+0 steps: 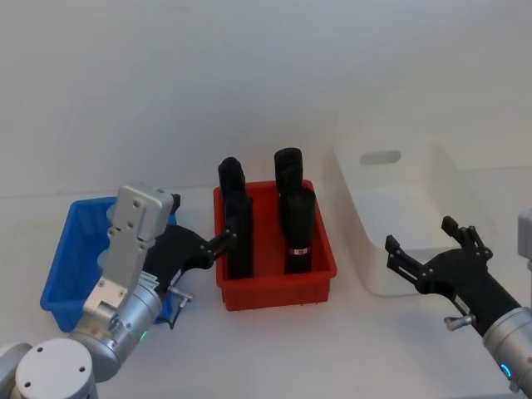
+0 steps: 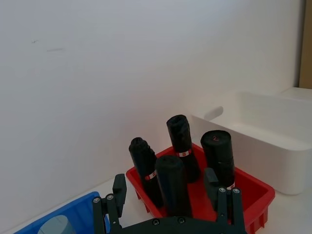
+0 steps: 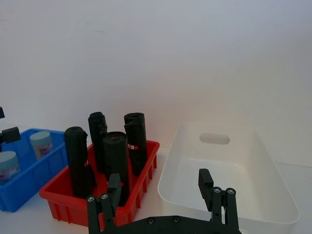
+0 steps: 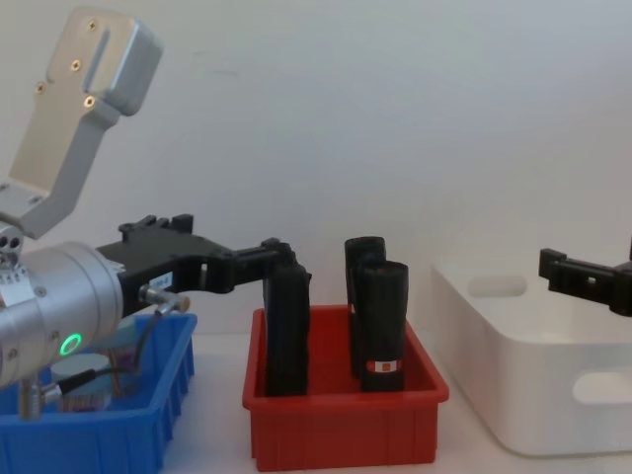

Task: Pick the cotton swabs from the blue box and place them into the white box.

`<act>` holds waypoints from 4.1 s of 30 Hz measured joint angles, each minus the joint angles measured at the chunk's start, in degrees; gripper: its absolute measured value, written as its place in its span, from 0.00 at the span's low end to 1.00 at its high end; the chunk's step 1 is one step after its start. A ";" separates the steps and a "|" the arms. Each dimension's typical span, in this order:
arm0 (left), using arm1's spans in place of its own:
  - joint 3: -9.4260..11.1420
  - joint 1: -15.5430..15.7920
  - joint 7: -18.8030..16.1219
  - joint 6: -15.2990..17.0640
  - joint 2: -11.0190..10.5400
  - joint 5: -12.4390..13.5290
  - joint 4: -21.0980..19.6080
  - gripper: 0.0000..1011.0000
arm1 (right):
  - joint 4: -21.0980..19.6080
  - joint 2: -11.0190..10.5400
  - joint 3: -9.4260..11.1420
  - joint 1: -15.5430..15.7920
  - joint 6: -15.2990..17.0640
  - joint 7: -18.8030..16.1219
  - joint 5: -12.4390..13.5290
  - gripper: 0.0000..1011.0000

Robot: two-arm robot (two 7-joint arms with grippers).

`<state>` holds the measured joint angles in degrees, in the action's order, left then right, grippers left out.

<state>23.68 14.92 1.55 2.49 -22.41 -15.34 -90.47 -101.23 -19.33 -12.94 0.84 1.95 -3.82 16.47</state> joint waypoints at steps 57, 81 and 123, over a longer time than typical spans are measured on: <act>-6.82 6.92 -1.19 8.16 0.57 -6.07 19.35 0.99 | 0.00 0.00 0.00 0.00 0.00 0.00 0.00 0.99; -7.59 8.31 1.79 7.07 1.56 -8.80 23.87 0.88 | 0.00 0.00 0.00 0.00 0.00 0.00 0.00 0.99; -8.90 6.86 6.52 8.04 -0.71 -3.14 10.64 0.65 | 0.00 0.00 0.00 0.00 0.00 0.00 0.00 0.99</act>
<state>14.77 21.78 8.07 10.53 -23.12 -18.48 -79.83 -101.23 -19.34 -12.94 0.84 1.95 -3.82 16.47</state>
